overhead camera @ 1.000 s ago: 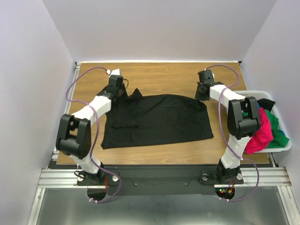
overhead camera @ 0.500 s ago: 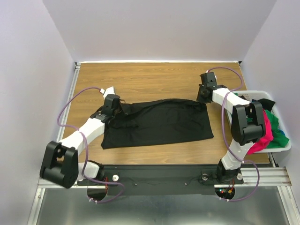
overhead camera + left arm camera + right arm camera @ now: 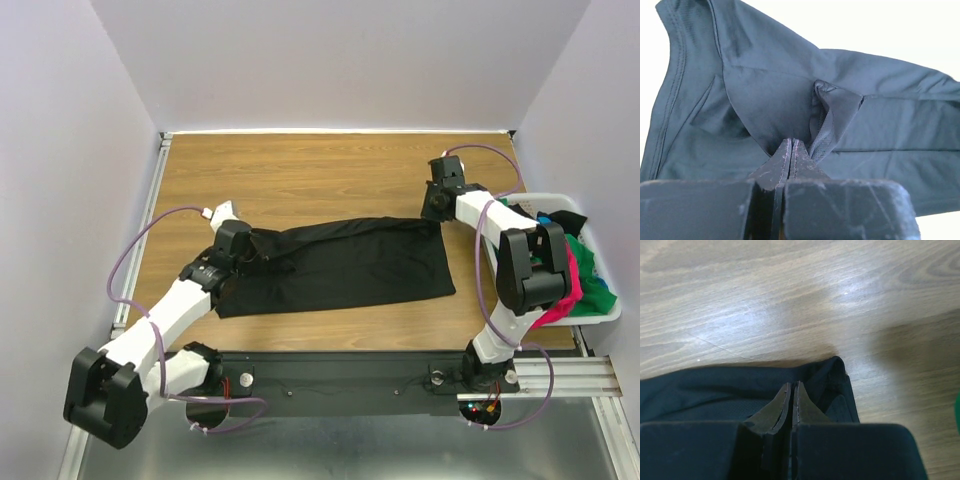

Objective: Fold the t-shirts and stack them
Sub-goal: Fold the tshirt

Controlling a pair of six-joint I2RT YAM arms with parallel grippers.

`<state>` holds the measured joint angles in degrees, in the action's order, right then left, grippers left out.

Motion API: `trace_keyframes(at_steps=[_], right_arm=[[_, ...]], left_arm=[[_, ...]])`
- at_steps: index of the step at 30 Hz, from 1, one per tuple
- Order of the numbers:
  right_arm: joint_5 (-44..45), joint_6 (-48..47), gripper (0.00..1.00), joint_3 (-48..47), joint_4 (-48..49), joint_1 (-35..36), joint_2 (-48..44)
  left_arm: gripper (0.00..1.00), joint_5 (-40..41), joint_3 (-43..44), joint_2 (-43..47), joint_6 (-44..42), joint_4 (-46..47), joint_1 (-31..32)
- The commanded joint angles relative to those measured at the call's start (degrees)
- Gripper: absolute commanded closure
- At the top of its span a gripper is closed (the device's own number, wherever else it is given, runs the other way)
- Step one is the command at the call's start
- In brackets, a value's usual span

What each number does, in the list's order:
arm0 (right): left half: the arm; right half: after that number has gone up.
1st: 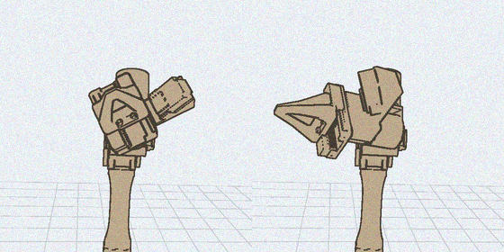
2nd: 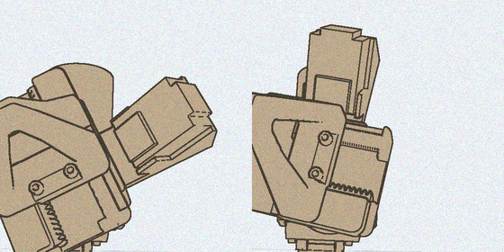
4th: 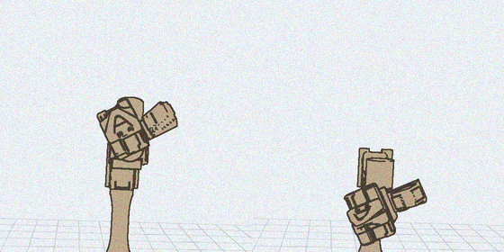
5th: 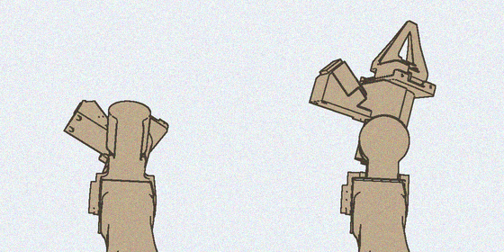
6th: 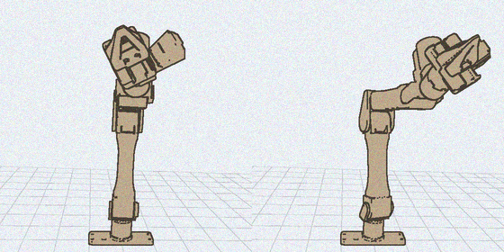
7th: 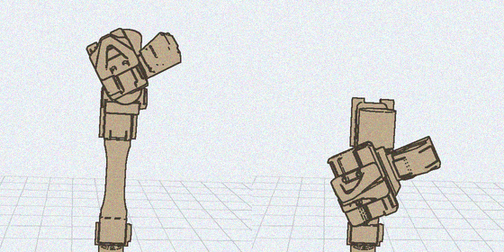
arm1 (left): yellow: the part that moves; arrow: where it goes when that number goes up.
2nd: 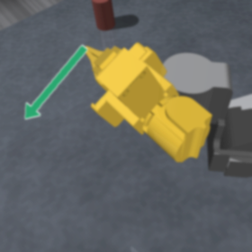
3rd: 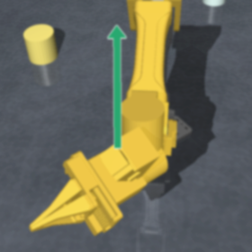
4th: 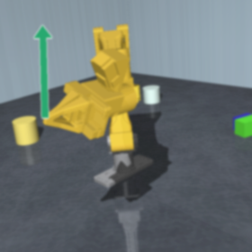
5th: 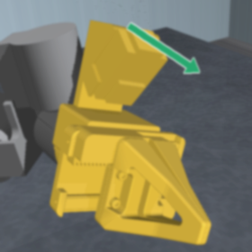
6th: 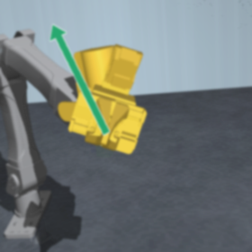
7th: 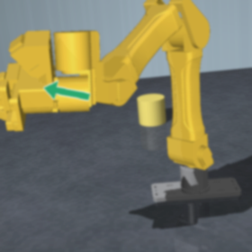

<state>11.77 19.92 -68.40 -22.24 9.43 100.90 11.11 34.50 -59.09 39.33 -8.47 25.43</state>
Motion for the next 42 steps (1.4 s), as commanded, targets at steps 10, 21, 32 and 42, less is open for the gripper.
trace_keyframes(at_steps=[10, 21, 32, 42], right_arm=[[2.38, 0.64, 1.00, 3.18, 1.59, -0.11, -6.24], [3.70, 1.79, 0.99, 7.05, 1.67, -0.11, -6.69], [8.09, 3.19, 0.18, 11.36, 1.15, -0.03, -15.02], [-16.84, -2.78, 0.00, 7.85, 2.20, 0.50, -15.67]], left_arm=[[1.00, 2.42, -4.79, 9.52, 7.60, -7.00, 1.11], [1.00, 0.14, -9.62, 11.19, 10.33, -7.17, 1.29], [0.12, -7.06, -10.07, 21.73, 14.63, -13.85, 2.34], [0.01, -4.96, -1.64, 17.54, 11.39, -11.49, 2.43]])
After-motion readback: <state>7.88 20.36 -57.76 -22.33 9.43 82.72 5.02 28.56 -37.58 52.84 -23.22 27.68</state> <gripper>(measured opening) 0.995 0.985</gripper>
